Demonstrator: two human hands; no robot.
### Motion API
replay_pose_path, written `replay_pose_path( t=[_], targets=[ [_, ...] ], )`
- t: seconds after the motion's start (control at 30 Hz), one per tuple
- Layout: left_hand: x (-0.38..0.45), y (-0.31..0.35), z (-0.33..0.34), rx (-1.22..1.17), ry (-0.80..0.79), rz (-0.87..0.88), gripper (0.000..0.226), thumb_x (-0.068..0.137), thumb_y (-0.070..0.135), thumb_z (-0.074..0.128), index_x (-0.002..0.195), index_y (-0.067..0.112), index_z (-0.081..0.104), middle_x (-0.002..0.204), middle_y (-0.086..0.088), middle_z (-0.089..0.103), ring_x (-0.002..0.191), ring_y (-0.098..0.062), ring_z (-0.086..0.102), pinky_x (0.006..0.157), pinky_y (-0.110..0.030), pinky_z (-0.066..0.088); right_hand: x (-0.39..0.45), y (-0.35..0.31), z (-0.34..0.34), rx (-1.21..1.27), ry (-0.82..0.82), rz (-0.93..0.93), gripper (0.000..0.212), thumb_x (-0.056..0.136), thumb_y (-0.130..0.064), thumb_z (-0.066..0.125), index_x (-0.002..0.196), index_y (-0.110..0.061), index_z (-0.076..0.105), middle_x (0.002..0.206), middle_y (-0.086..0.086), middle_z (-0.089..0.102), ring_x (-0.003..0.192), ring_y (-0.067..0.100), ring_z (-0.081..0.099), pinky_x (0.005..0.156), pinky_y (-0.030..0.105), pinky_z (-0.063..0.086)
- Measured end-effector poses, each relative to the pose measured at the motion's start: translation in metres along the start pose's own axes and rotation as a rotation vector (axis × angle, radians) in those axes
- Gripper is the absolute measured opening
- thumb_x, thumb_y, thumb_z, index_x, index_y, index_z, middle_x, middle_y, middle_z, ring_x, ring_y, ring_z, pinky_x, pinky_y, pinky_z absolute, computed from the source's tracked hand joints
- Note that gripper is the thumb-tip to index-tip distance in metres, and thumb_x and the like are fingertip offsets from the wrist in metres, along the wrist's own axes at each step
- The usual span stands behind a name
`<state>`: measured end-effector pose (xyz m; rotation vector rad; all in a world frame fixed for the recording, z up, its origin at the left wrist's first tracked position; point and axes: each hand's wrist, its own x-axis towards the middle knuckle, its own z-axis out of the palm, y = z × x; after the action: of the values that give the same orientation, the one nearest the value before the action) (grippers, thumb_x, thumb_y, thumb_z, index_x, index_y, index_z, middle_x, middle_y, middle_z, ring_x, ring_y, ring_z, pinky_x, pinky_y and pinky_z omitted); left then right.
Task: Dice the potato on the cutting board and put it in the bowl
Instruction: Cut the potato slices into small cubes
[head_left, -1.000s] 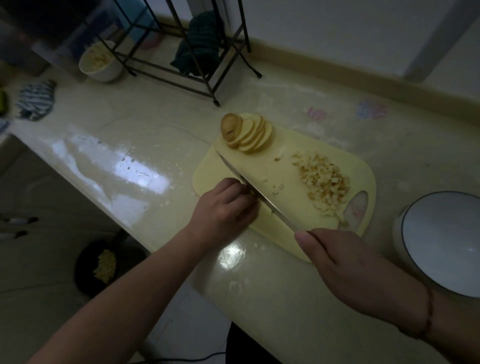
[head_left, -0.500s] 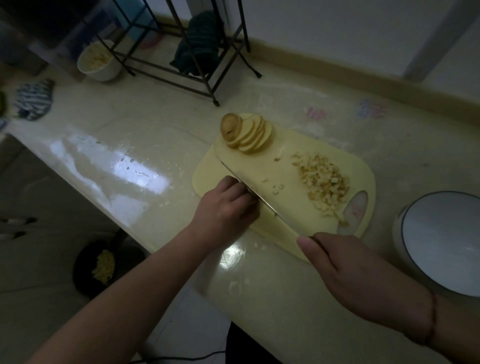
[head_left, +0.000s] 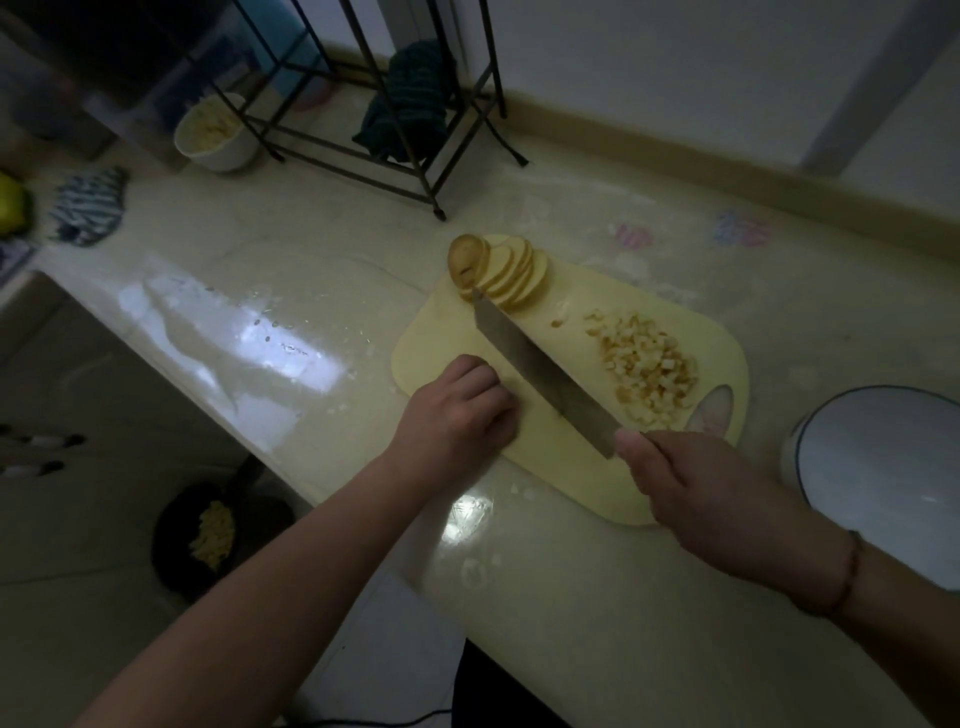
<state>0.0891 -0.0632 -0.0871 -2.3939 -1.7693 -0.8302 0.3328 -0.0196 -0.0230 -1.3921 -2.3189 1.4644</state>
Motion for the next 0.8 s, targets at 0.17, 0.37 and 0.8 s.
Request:
replay_pose_path(
  t=[0.17, 0.37, 0.8],
  targets=[
    [-0.001, 0.003, -0.001, -0.012, 0.008, -0.023, 0.014, 0.087, 0.004, 0.07, 0.074, 0.002, 0.065, 0.076, -0.01, 0.059, 0.079, -0.029, 0.059, 0.064, -0.037, 0.049, -0.006, -0.001, 0.001, -0.045, 0.02, 0.018, 0.064, 0.084, -0.063, 0.02, 0.066, -0.009, 0.051, 0.057, 0.002, 0.052, 0.054, 0.009, 0.048, 0.058, 0.025, 0.037],
    [-0.009, 0.009, -0.007, 0.099, 0.053, -0.101, 0.022, 0.085, 0.031, 0.075, 0.086, 0.009, 0.074, 0.093, -0.006, 0.07, 0.073, -0.029, 0.059, 0.062, -0.037, 0.048, -0.013, -0.005, 0.011, -0.07, 0.049, -0.041, 0.058, 0.084, -0.066, 0.022, 0.061, -0.018, 0.045, 0.054, -0.001, 0.047, 0.056, 0.008, 0.048, 0.055, 0.022, 0.033],
    [-0.013, 0.009, -0.003, -0.015, 0.01, -0.22, 0.012, 0.086, 0.018, 0.073, 0.086, 0.007, 0.072, 0.097, -0.01, 0.068, 0.077, -0.029, 0.064, 0.059, -0.037, 0.054, -0.015, -0.008, 0.01, -0.037, 0.044, -0.045, 0.061, 0.084, -0.066, 0.023, 0.062, -0.014, 0.046, 0.057, 0.006, 0.05, 0.058, 0.011, 0.05, 0.055, 0.025, 0.034]
  ],
)
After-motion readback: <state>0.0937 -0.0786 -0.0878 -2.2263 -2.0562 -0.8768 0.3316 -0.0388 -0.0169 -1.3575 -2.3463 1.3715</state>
